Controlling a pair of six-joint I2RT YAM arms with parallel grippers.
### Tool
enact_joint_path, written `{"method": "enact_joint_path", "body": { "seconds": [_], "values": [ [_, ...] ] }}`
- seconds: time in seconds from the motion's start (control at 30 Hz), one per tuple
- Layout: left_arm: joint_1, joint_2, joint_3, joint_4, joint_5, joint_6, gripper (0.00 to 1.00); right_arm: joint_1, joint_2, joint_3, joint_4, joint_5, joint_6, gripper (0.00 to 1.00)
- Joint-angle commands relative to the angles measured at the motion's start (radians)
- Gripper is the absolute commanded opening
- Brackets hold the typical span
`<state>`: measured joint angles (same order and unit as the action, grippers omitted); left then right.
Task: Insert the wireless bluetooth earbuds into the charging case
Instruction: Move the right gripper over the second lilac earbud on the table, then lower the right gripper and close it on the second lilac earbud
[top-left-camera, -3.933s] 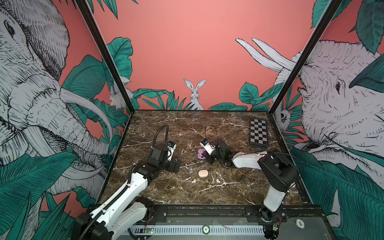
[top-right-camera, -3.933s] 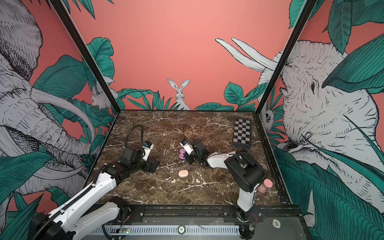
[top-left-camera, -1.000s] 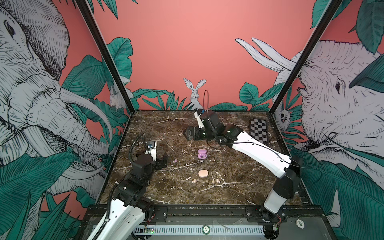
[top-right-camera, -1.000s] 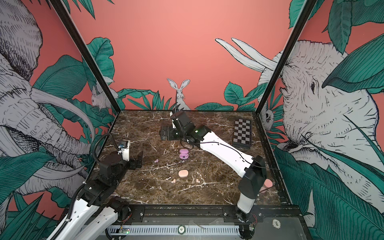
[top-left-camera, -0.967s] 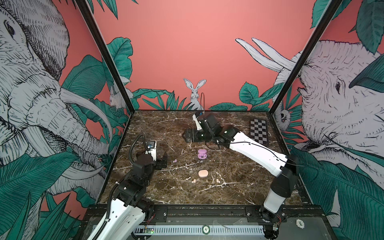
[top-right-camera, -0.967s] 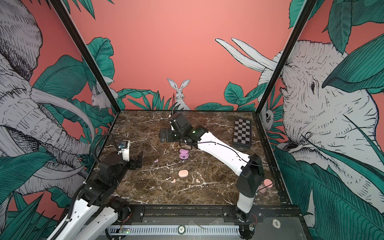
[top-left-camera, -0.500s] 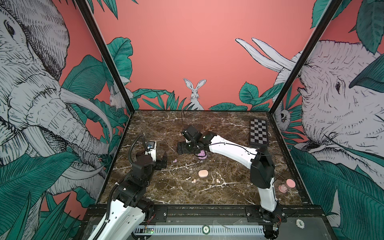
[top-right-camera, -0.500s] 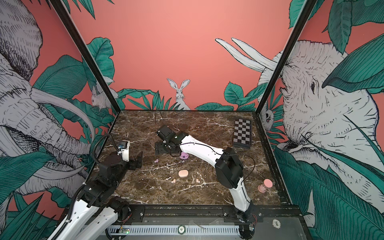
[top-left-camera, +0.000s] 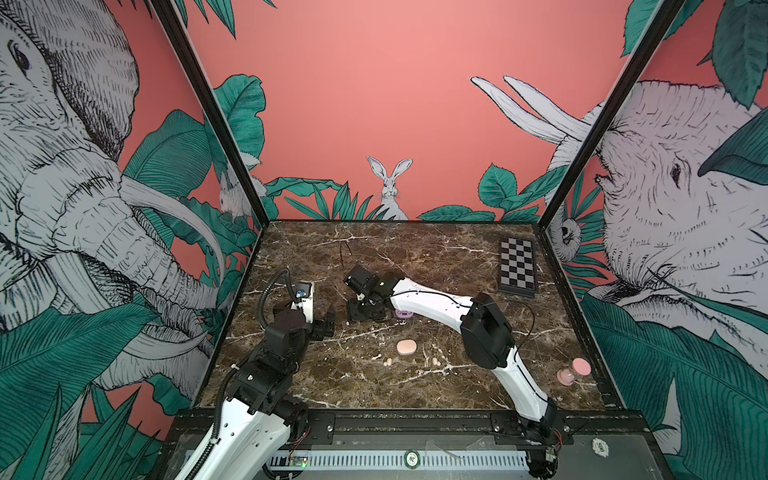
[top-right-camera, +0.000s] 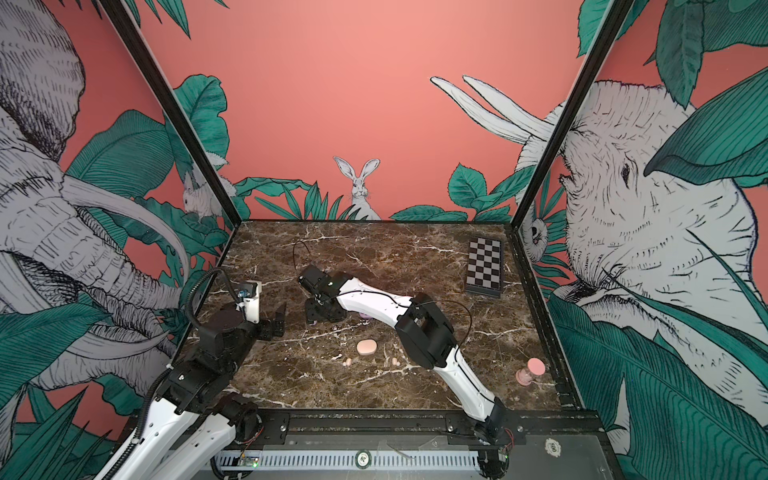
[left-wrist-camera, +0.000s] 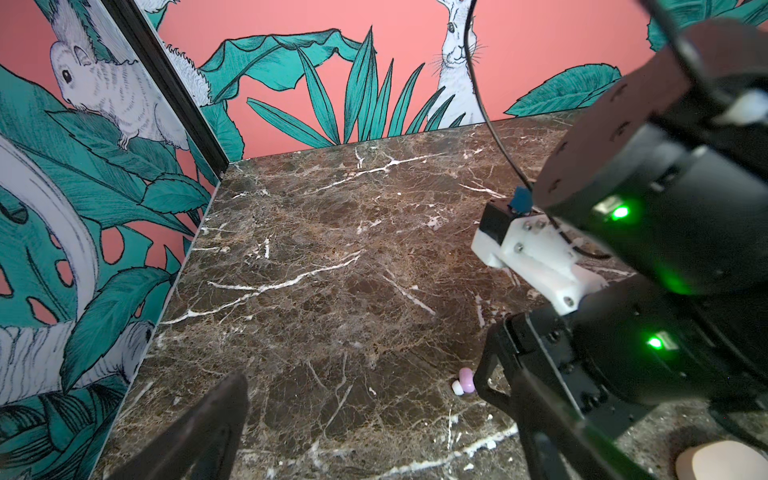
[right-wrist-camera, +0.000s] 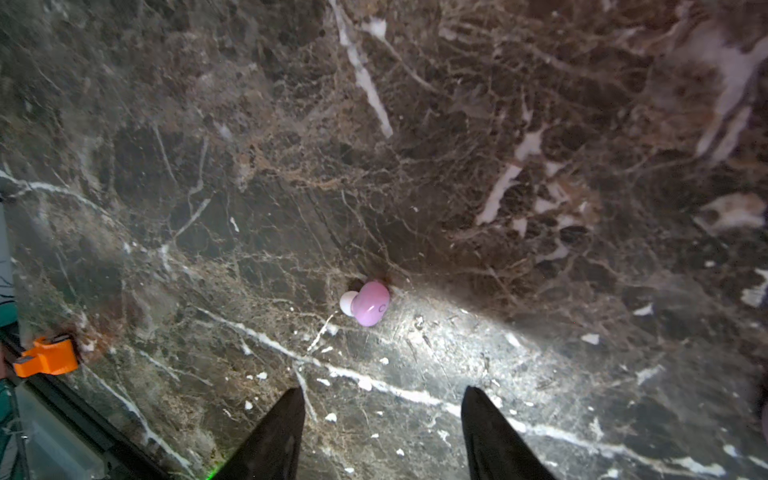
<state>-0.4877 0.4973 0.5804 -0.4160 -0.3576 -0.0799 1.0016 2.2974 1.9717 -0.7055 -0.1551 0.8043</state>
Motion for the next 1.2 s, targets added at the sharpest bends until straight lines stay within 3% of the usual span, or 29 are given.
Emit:
{"method": "enact_joint_path", "body": {
  "seconds": [0.0, 0.2, 0.6, 1.17],
  "values": [
    [-0.002, 0.003, -0.014, 0.026, 0.007, 0.012, 0.99, 0.006, 0.024, 0.033, -0.018, -0.002, -0.006, 0.58],
    [-0.003, 0.006, -0.016, 0.028, 0.008, 0.014, 0.99, 0.008, 0.071, 0.081, -0.033, 0.000, -0.014, 0.57],
    [-0.003, 0.009, -0.017, 0.034, 0.017, 0.015, 0.99, 0.007, 0.136, 0.158, -0.069, 0.014, -0.027, 0.39],
    [-0.005, 0.009, -0.021, 0.039, 0.023, 0.017, 0.99, 0.007, 0.184, 0.205, -0.086, 0.005, -0.022, 0.32]
  ]
}}
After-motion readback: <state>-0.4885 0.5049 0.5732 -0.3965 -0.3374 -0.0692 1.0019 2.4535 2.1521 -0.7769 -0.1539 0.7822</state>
